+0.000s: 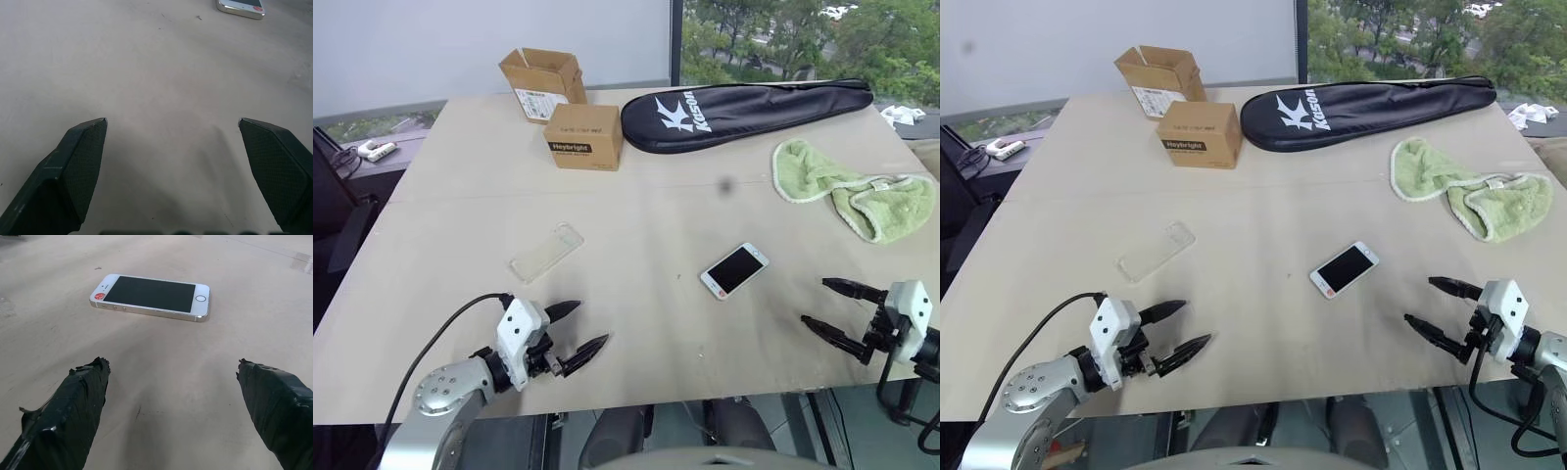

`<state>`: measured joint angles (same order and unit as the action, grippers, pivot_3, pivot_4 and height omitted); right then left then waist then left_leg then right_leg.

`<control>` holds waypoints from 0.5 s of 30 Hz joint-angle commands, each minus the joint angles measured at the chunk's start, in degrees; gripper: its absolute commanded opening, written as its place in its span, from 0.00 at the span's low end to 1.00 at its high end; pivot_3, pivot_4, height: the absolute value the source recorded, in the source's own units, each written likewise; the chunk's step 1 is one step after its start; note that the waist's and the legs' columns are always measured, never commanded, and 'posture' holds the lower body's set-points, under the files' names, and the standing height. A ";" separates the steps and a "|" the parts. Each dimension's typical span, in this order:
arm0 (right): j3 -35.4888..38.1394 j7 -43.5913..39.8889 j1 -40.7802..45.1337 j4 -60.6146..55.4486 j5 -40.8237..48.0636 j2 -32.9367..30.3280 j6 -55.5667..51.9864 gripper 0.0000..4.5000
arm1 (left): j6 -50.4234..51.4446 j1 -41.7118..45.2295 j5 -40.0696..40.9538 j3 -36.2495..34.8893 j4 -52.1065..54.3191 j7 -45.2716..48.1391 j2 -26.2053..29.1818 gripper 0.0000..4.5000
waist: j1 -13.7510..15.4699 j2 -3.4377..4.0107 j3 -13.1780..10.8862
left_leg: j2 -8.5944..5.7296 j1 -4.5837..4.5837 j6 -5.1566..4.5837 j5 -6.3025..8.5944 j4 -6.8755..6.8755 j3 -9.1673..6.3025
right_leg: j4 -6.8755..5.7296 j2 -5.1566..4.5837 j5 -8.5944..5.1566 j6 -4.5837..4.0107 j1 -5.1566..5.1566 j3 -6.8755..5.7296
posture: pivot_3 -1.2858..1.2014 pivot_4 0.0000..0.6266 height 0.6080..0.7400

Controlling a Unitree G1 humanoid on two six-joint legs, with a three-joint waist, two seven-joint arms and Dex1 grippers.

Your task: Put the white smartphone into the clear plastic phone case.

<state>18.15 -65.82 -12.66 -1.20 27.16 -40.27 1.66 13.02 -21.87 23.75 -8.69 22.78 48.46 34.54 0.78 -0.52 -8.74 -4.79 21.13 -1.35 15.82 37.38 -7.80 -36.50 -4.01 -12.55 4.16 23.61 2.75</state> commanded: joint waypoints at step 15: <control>-0.63 1.23 -1.00 -2.07 0.61 0.48 -0.68 1.00 | 0.52 2.84 1.55 -1.20 0.03 -1.04 -0.43 1.00 | 0.01 0.00 0.00 | 0.00 0.00 0.00 0.00 0.00 0.00 | 0.00 0.00 0.00 0.00 0.00 0.00 | 0.52 0.24 1.00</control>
<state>16.70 -65.01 -13.49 -1.37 27.14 -39.80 1.22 13.45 -19.16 24.10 -8.65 21.90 47.66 34.23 0.79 -0.52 -8.74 -4.79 21.13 -1.35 15.82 37.38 -7.80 -36.50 -4.01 -12.55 4.16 23.61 2.75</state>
